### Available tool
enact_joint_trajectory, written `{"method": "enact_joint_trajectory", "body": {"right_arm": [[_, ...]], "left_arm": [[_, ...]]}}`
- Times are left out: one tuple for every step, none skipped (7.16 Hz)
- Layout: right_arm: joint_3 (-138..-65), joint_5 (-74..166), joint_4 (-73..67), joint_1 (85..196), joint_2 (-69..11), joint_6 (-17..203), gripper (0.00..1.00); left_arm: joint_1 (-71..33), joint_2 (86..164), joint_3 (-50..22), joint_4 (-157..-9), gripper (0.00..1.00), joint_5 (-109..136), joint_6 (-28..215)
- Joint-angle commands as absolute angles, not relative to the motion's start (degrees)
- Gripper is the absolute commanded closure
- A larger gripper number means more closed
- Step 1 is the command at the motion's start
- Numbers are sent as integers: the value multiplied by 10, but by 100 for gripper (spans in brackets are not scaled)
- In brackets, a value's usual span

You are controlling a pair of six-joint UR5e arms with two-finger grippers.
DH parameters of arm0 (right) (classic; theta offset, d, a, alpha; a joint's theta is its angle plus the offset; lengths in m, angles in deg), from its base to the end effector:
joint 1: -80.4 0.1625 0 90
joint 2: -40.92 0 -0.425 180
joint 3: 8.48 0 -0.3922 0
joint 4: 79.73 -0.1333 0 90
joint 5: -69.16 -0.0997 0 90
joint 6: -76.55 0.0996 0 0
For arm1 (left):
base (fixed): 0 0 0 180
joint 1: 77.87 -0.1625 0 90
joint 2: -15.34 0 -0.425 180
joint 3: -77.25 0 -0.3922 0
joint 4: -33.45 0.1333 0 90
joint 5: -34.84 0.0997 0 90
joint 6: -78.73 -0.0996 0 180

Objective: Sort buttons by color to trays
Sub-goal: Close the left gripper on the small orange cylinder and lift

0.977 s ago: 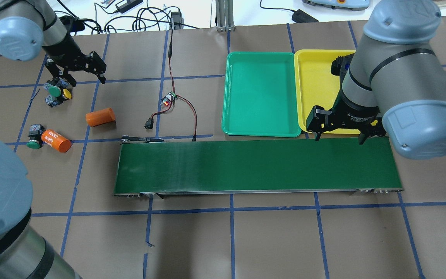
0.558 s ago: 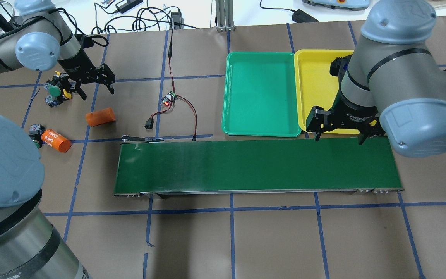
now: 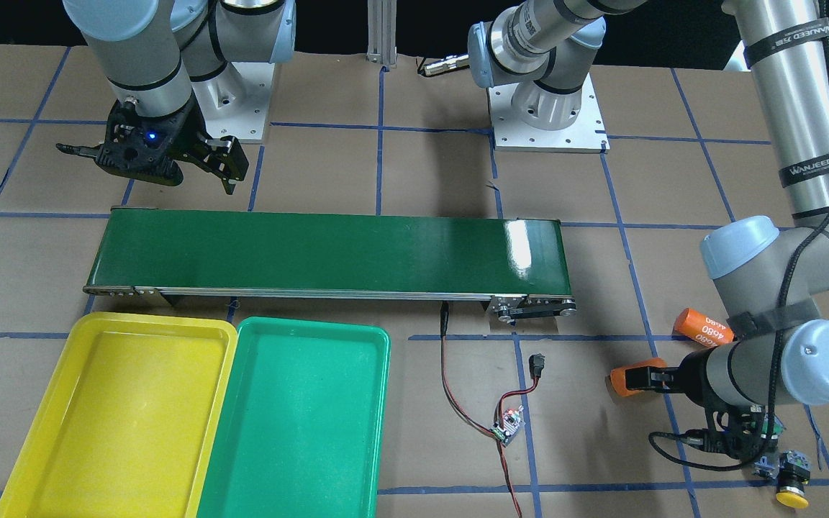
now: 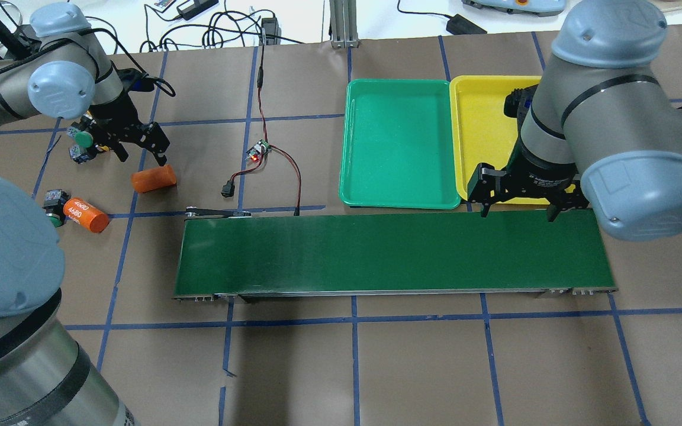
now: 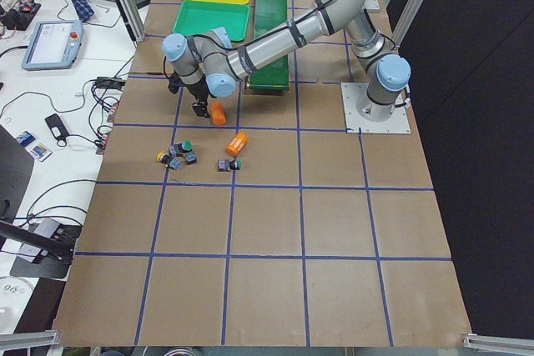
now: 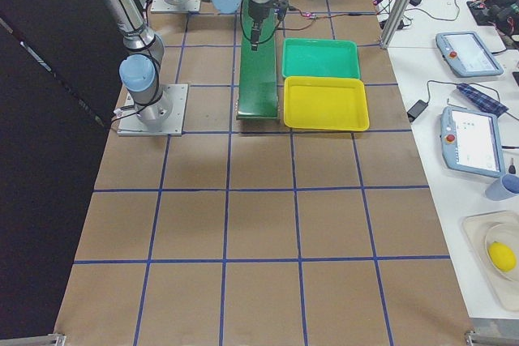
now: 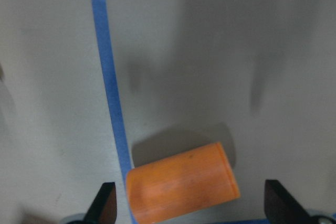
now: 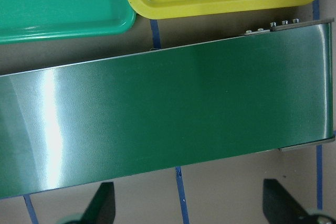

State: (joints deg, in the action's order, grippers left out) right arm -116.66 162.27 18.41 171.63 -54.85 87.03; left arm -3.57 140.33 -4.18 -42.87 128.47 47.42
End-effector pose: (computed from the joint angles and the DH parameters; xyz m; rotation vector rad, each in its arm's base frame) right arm 0.1371 -0.4295 0.3945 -0.2451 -3.0684 -0.1056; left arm 0.0591 -0.6796 0.2172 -0.4305 -3.0604 -0.3554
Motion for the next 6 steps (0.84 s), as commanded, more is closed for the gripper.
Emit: {"method": "enact_joint_trajectory", "body": {"right_arm": [[-1168,1623,177,1716,-557,870,0],[-1168,1623,176,1716,-557,871,0],[-1168,1621,179,1716,-549,871,0],[-1168,1621,180,1716,-550,871,0],[-1168,1628,177,1716,-553,870,0],[-1168,1630,176,1716,-559,870,0]], "left_arm": [[-36,1401,-58,-420,0,1286,325],[-39,1405,-58,-400,0,1286,290],[-38,1410,-59,-368,0,1287,290],[-37,1415,-62,-358,0,1286,290],[-34,1411,-83,-357,0,1286,292],[-39,1406,-108,-349,0,1285,290]]}}
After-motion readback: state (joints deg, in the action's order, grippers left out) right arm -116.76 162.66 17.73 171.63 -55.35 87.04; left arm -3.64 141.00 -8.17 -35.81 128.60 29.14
